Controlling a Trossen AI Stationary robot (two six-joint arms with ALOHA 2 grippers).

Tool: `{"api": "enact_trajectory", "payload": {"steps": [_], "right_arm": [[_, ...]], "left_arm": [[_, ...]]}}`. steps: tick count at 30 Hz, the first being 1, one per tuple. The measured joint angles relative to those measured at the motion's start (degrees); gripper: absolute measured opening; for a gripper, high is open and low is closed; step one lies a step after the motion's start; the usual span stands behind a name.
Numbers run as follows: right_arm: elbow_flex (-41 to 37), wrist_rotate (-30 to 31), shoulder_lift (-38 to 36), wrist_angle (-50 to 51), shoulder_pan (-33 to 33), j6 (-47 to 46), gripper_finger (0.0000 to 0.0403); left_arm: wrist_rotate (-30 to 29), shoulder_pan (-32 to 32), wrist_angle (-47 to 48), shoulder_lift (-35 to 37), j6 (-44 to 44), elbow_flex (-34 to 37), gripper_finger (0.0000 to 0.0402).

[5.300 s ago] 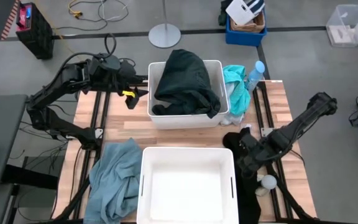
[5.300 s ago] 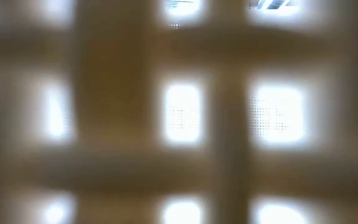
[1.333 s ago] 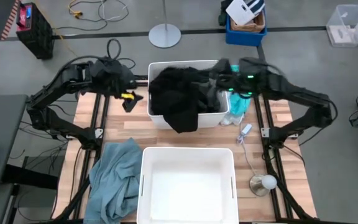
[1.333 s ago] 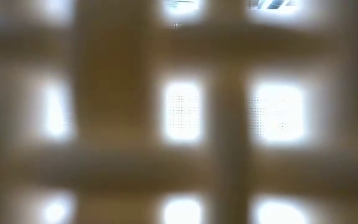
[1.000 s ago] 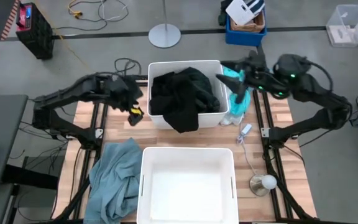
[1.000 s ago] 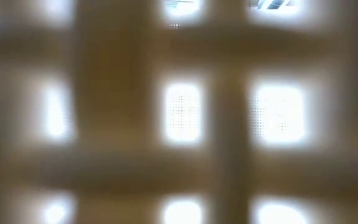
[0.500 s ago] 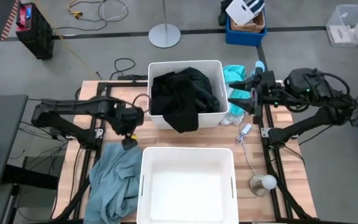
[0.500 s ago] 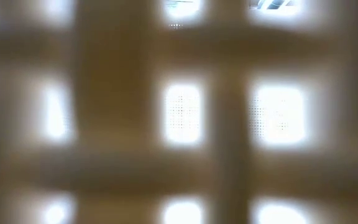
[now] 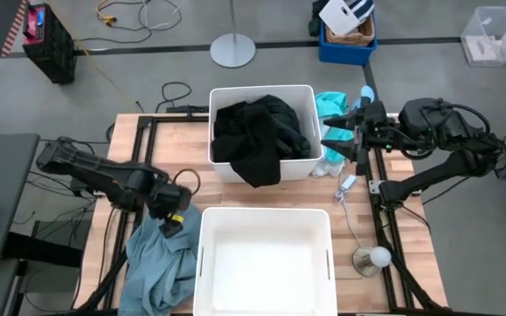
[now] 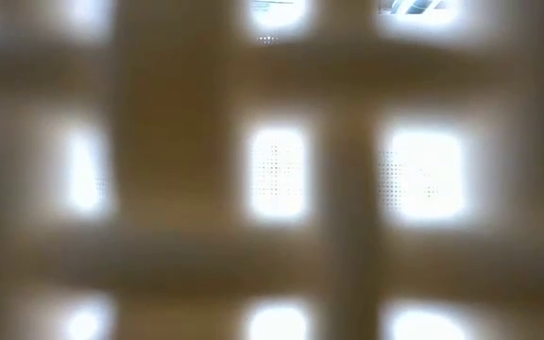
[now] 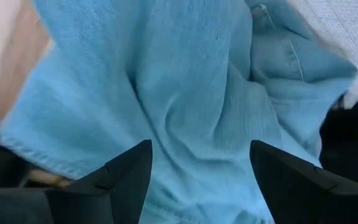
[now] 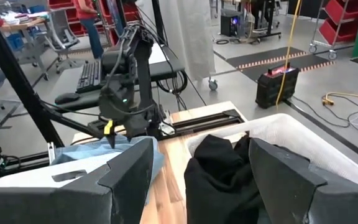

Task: Sort clothes
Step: Put the blue pants into the bottom white bin

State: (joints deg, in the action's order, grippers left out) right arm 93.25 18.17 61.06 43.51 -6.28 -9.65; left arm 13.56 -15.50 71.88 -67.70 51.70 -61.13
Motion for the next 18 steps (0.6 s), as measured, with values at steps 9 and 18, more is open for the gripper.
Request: {"api": "enact_trajectory", "payload": {"steps": [9,18], "right_arm": [[0.00,0.00,0.09,0.02,1.49,0.52,0.0281],[0.00,0.00,0.09,0.02,2.32,0.60,0.0281]], "left_arm": [[-3.20,-6.52,-14.16,1.29,13.88,12.43,0.0288],[-3.33,-10.07,-35.77,-0.61,25.67,27.00,0.0297]]}}
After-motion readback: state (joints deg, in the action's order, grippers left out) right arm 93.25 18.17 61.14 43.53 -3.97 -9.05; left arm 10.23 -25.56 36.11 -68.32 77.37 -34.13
